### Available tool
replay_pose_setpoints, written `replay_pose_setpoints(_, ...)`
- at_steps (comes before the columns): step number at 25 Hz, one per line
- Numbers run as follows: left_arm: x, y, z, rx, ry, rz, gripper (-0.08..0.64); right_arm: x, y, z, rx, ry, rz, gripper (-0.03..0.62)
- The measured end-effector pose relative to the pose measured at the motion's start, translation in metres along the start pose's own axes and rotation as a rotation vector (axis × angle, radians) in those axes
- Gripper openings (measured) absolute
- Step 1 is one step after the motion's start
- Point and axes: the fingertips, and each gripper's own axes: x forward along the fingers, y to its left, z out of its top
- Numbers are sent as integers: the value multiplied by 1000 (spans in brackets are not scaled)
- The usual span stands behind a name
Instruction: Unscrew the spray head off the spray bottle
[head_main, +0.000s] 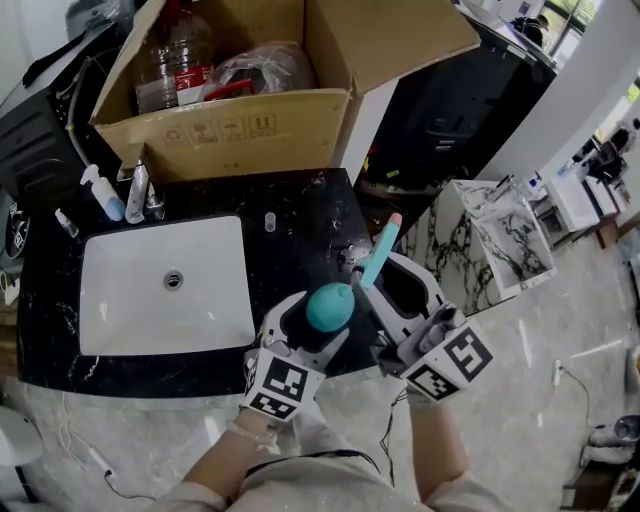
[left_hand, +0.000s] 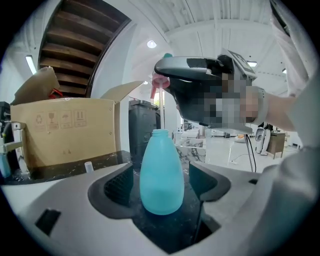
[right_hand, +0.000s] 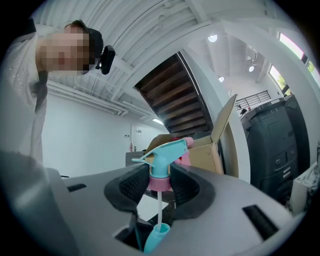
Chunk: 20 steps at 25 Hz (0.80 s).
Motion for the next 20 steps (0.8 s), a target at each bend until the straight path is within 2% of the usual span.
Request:
replay_pose_setpoints(11, -30, 3, 22, 34, -58, 15, 324, 1, 17, 38, -93, -45, -20, 137)
replay_pose_setpoints(13, -38, 4, 26, 43, -75, 28, 261, 0, 19, 43, -108, -52, -25, 137)
replay_pose_setpoints(17, -53, 9, 36, 57, -116, 70, 71, -3, 23, 57, -129, -74, -35, 136)
replay_pose_setpoints(20, -61, 14, 39, 53, -128, 86, 9, -5, 26, 66, -143, -86, -42, 136)
